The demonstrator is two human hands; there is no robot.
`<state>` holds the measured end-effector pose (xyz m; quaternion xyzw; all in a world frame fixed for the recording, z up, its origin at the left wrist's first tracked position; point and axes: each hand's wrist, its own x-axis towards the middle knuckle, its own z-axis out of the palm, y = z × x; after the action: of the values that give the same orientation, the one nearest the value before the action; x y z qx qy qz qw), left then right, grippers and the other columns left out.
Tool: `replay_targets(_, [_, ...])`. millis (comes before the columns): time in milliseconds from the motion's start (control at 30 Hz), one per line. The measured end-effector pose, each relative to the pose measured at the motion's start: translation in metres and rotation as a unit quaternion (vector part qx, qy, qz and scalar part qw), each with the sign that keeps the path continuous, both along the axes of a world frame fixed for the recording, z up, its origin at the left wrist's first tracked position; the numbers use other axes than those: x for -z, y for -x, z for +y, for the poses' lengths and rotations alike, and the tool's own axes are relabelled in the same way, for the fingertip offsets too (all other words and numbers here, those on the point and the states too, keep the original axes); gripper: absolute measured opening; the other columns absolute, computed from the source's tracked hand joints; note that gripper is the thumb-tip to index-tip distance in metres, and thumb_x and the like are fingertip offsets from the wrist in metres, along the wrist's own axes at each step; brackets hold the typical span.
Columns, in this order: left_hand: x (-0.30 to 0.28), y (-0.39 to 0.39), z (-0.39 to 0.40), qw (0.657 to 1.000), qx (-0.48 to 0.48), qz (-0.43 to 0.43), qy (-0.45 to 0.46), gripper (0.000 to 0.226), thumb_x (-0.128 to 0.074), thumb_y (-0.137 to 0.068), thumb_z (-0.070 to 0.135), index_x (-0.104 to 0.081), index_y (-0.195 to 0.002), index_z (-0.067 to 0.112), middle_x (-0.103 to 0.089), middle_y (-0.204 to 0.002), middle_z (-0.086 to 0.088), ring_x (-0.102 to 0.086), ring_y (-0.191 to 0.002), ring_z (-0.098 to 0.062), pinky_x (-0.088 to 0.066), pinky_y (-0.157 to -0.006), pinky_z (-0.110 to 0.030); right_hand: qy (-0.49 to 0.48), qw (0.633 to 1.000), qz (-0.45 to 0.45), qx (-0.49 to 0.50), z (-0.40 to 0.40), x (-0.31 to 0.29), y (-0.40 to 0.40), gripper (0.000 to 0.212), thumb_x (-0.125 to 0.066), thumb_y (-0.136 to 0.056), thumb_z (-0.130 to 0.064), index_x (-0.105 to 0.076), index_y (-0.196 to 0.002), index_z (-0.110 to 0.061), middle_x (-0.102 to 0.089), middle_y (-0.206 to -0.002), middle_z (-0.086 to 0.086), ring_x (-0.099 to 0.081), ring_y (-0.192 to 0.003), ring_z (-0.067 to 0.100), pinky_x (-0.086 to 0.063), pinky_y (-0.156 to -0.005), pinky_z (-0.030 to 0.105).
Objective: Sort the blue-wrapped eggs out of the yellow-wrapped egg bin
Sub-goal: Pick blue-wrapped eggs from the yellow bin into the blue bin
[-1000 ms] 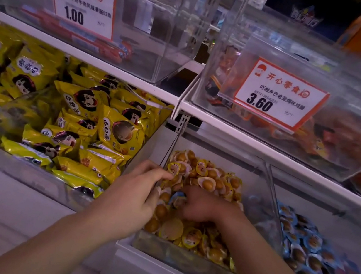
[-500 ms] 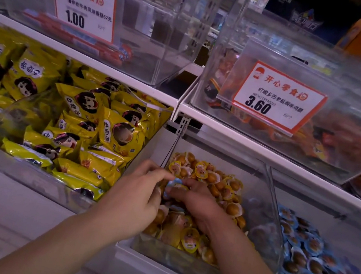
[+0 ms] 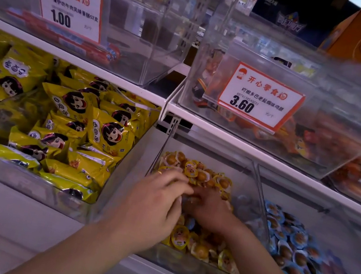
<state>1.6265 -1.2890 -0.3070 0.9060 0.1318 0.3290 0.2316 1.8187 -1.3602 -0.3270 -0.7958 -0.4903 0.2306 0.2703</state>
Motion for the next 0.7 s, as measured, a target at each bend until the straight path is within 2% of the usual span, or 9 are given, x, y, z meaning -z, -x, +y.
replay_targets(67, [0.006,-0.005,-0.008,0.998,0.041,0.033,0.016,0.030,-0.048,-0.094,0.018,-0.063,-0.119,0.026,-0.055,-0.122,0.013,-0.055,-0.109,-0.008,-0.045,-0.093,-0.024,0.069,0.993,-0.038,-0.085,-0.002,-0.006,0.008,0.004,-0.064,-0.083,-0.025,-0.066,-0.085,-0.028,-0.070,-0.088,-0.002,-0.065,-0.087,0.010,-0.053,-0.073,0.029])
replay_targets(133, [0.016,-0.008,-0.011,0.994,0.034,0.083,0.055,0.035,-0.049,-0.093,0.015,-0.055,-0.123,0.031,-0.051,-0.125,0.013,-0.054,-0.111,-0.010,-0.043,-0.092,-0.026,0.128,0.979,-0.104,-0.119,-0.003,-0.009,0.015,0.021,-0.067,-0.076,-0.034,-0.063,-0.096,-0.029,-0.066,-0.090,-0.008,-0.064,-0.089,0.014,-0.050,-0.070,0.027])
replay_targets(200, [0.025,-0.010,-0.010,0.987,-0.002,0.114,0.115,0.040,-0.052,-0.090,0.014,-0.047,-0.123,0.036,-0.049,-0.127,0.013,-0.054,-0.112,-0.012,-0.042,-0.088,-0.025,0.154,0.969,-0.148,-0.127,-0.001,-0.010,0.019,0.026,-0.073,-0.076,-0.036,-0.057,-0.095,-0.030,-0.060,-0.084,-0.011,-0.062,-0.085,0.016,-0.045,-0.062,0.024])
replay_targets(233, [0.026,-0.011,-0.009,0.981,-0.018,0.120,0.151,0.042,-0.053,-0.089,0.015,-0.045,-0.124,0.038,-0.050,-0.128,0.013,-0.054,-0.114,-0.012,-0.041,-0.087,-0.024,0.156,0.969,-0.148,-0.122,0.000,-0.010,0.020,0.028,-0.075,-0.077,-0.034,-0.058,-0.099,-0.028,-0.063,-0.088,-0.009,-0.063,-0.089,0.017,-0.047,-0.065,0.024])
replay_targets(300, [0.028,-0.013,-0.007,0.965,-0.036,0.130,0.224,0.051,-0.054,-0.089,0.017,-0.042,-0.132,0.040,-0.051,-0.133,0.012,-0.053,-0.120,-0.011,-0.041,-0.094,-0.023,0.134,0.982,-0.093,-0.091,-0.001,-0.012,0.015,0.044,-0.079,-0.079,-0.026,-0.065,-0.120,-0.024,-0.069,-0.108,-0.005,-0.065,-0.101,0.014,-0.054,-0.082,0.027])
replay_targets(367, [0.028,-0.016,-0.004,0.947,-0.029,0.139,0.287,0.053,-0.053,-0.088,0.019,-0.042,-0.137,0.039,-0.054,-0.136,0.010,-0.054,-0.122,-0.012,-0.044,-0.101,-0.027,0.091,0.994,-0.014,-0.061,-0.010,-0.015,0.006,0.050,-0.083,-0.077,-0.021,-0.068,-0.124,-0.024,-0.071,-0.114,-0.006,-0.066,-0.104,0.010,-0.053,-0.092,0.027])
replay_targets(467, [0.026,-0.020,-0.001,0.927,-0.013,0.133,0.350,0.047,-0.053,-0.089,0.022,-0.047,-0.134,0.036,-0.060,-0.129,0.009,-0.059,-0.115,-0.009,-0.049,-0.100,-0.033,0.013,0.998,0.055,-0.007,-0.027,-0.018,-0.005,0.042,-0.087,-0.074,-0.016,-0.073,-0.112,-0.024,-0.073,-0.106,-0.009,-0.068,-0.100,0.006,-0.053,-0.082,0.017])
replay_targets(567, [0.021,-0.027,-0.004,0.910,-0.021,0.066,0.408,0.026,-0.058,-0.096,0.033,-0.057,-0.121,0.035,-0.065,-0.113,0.014,-0.060,-0.099,0.006,-0.050,-0.091,-0.022,-0.074,0.990,0.110,0.055,-0.034,-0.018,-0.006,0.039,-0.089,-0.071,-0.012,-0.071,-0.098,-0.035,-0.074,-0.098,-0.014,-0.069,-0.091,0.000,-0.050,-0.072,0.010])
replay_targets(700, [0.011,-0.035,-0.014,0.851,-0.030,0.003,0.524,0.018,-0.056,-0.096,0.045,-0.066,-0.106,0.033,-0.071,-0.102,0.009,-0.071,-0.090,-0.010,-0.060,-0.082,-0.040,-0.127,0.990,0.050,0.028,-0.032,-0.021,0.006,0.042,-0.087,-0.072,-0.014,-0.072,-0.101,-0.040,-0.073,-0.103,-0.015,-0.066,-0.096,-0.005,-0.049,-0.079,0.010])
